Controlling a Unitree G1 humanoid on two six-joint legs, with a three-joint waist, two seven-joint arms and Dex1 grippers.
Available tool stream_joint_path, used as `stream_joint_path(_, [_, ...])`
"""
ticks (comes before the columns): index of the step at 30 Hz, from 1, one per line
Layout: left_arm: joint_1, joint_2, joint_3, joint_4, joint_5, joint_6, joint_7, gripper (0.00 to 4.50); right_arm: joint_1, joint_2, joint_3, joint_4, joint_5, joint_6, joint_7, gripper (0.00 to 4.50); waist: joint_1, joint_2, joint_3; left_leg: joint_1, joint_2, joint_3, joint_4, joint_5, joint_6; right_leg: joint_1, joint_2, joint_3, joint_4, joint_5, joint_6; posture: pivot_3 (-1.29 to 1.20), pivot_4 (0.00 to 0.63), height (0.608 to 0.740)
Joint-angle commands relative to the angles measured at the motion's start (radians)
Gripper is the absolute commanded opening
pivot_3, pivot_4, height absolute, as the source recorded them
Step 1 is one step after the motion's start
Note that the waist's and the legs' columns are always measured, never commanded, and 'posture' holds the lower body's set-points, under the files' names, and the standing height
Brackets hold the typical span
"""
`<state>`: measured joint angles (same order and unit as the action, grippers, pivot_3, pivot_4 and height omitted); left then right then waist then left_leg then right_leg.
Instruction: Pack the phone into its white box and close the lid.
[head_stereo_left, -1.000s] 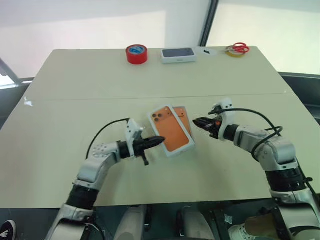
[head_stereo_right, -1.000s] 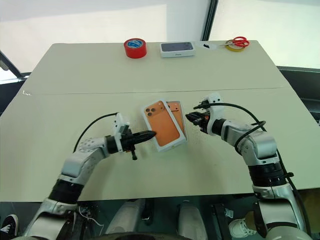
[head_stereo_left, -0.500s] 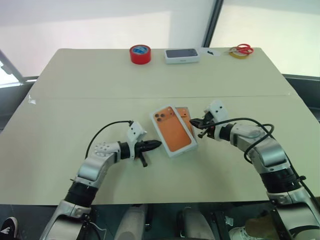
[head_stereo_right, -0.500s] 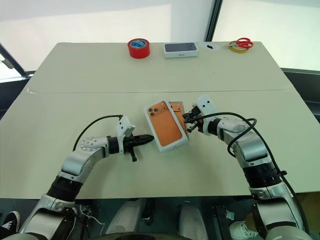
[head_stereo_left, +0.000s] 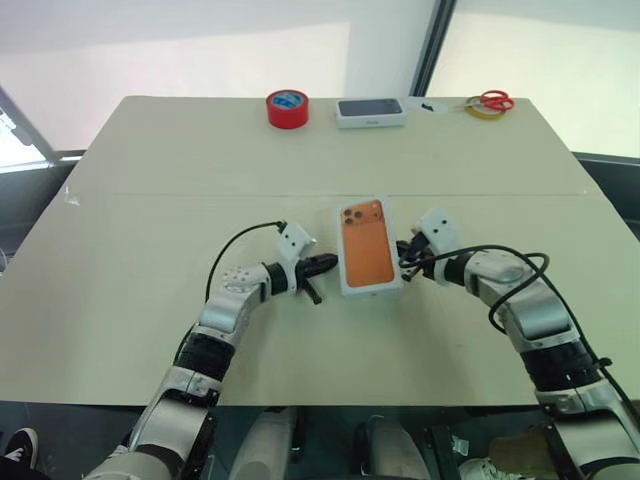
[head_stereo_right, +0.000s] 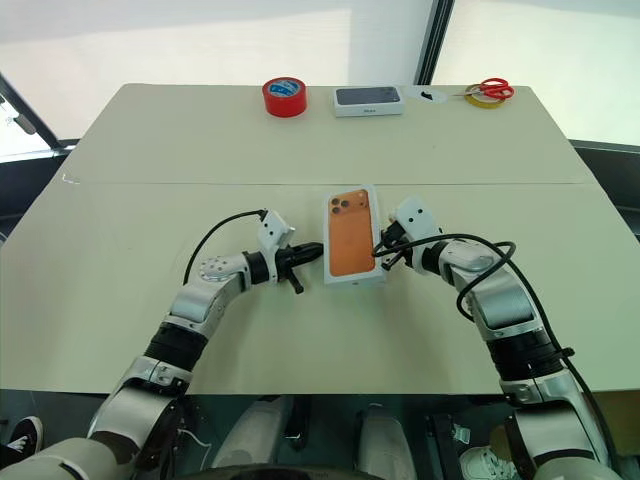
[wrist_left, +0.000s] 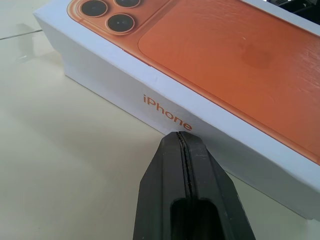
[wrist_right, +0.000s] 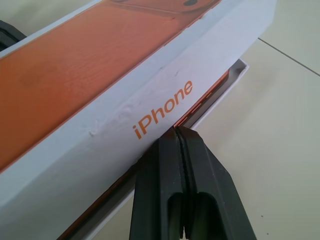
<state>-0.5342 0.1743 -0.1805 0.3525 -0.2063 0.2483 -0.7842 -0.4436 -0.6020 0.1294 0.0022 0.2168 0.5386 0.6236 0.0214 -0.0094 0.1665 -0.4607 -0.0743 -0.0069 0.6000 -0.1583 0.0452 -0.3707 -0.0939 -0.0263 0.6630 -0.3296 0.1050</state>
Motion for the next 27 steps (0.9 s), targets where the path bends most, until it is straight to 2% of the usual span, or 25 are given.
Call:
stream_joint_path(1, [-0.021, -0.021, -0.008, -0.009, -0.003, -0.009, -0.015, 0.0, -0.024, 0.019, -0.02, 0.013, -0.018, -0.016, -0.007, 0.04, -0.001, 0.0, 0.0, 0.0, 0.0, 0.0, 0.0, 0.0, 0.0, 0.0, 0.0, 0.0, 0.0, 0.0, 0.0, 0.0, 0.15, 0.738])
stream_joint_path(9, [0.007, -0.015, -0.005, -0.05, -0.008, 0.003, -0.017, 0.0, -0.034, -0.007, -0.008, 0.094, -0.125, -0.094, -0.032, 0.04, -0.004, 0.0, 0.0, 0.0, 0.0, 0.0, 0.0, 0.0, 0.0, 0.0, 0.0, 0.0, 0.0, 0.0, 0.0, 0.0, 0.15, 0.738])
stream_joint_path(19, [0.042, -0.007, 0.01, -0.133, -0.025, 0.036, -0.011, 0.0, -0.101, -0.014, -0.05, 0.194, -0.189, -0.179, -0.069, 0.04, -0.01, 0.0, 0.0, 0.0, 0.0, 0.0, 0.0, 0.001, -0.001, 0.0, 0.001, 0.0, 0.001, 0.0, 0.0, 0.0, 0.15, 0.738])
stream_joint_path(25, [0.011, -0.025, 0.076, -0.222, -0.098, 0.082, 0.022, 0.0, -0.109, 0.054, -0.147, 0.11, -0.043, -0.16, -0.024, 0.04, -0.009, 0.0, 0.0, 0.0, 0.0, 0.0, 0.0, 0.002, -0.004, 0.003, 0.001, 0.0, 0.001, 0.0, 0.0, 0.0, 0.15, 0.738])
stream_joint_path(27, [-0.011, -0.036, 0.085, -0.234, -0.113, 0.089, 0.028, 0.0, -0.101, 0.054, -0.136, 0.092, -0.037, -0.159, 0.005, 0.04, -0.008, 0.0, 0.0, 0.0, 0.0, 0.0, 0.0, 0.002, -0.004, 0.003, 0.001, 0.0, 0.001, 0.0, 0.0, 0.0, 0.15, 0.738])
